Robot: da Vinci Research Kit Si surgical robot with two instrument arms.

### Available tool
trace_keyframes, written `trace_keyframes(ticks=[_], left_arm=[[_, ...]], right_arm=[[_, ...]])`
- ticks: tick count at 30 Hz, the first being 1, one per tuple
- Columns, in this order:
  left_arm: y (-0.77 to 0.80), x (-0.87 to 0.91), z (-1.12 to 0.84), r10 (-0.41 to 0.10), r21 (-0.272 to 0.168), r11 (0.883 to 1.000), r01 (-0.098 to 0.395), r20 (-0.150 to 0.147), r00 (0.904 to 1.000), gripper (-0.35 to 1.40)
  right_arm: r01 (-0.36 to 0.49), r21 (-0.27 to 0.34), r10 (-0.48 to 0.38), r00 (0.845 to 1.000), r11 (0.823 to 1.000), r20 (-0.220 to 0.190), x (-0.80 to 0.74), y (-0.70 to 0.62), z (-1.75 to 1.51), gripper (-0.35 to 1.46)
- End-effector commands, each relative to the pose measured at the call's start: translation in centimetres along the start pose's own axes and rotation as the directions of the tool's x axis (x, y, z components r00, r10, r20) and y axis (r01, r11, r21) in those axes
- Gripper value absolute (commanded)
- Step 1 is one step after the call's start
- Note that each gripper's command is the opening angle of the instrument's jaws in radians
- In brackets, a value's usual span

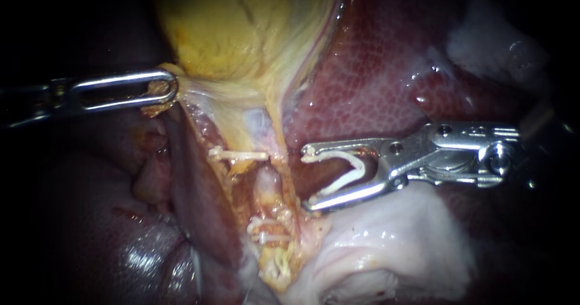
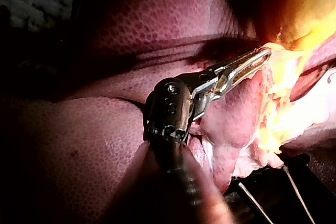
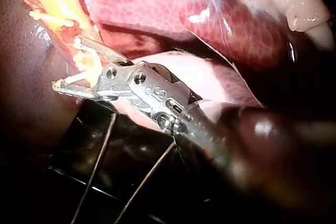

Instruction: Clipping first clip right tube

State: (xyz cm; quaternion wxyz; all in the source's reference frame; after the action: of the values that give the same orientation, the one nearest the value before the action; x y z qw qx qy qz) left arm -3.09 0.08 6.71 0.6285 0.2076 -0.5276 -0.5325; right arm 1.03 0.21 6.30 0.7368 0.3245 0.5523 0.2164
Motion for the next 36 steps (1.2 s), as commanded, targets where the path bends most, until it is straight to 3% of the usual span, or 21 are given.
trace_keyframes(ticks=[1, 8, 15, 23, 28, 36], left_arm=[[0.0, 0.0, 0.0, 0.0, 0.0, 1.0, 0.0, 0.0, 1.0, -0.35], [0.01, -0.03, -0.03, -0.002, 0.002, 1.0, 0.002, 0.001, 1.0, -0.35], [-0.01, -0.07, -0.1, 0.001, 0.004, 1.0, -0.001, 0.006, 1.0, -0.35], [-0.04, -0.07, -0.14, 0.0, 0.004, 1.0, 0.0, 0.009, 1.0, -0.35], [-0.05, -0.07, -0.15, 0.0, 0.004, 1.0, 0.0, 0.009, 1.0, -0.35], [-0.07, -0.07, -0.16, -0.001, 0.004, 1.0, 0.001, 0.012, 0.9999, -0.35]], right_arm=[[0.0, 0.0, 0.0, 1.0, 1.0, 0.0, 0.0, 0.0, 0.0, 0.6], [0.009, 0.015, -0.009, 1.0, 1.0, 0.005, -0.14, 0.05, 0.07, 0.6], [-0.002, 0.014, 0.001, 0.998, 1.0, 0.058, -0.52, 0.21, 0.3, 0.6], [-0.029, 0.003, 0.029, 0.994, 1.0, 0.105, -0.96, 0.5, 0.49, 0.6], [-0.032, -0.007, 0.032, 0.992, 0.999, 0.119, -1.04, 0.64, 0.49, 0.6], [-0.026, -0.047, 0.033, 0.989, 0.999, 0.144, -1.07, 0.75, 0.48, 0.6]])
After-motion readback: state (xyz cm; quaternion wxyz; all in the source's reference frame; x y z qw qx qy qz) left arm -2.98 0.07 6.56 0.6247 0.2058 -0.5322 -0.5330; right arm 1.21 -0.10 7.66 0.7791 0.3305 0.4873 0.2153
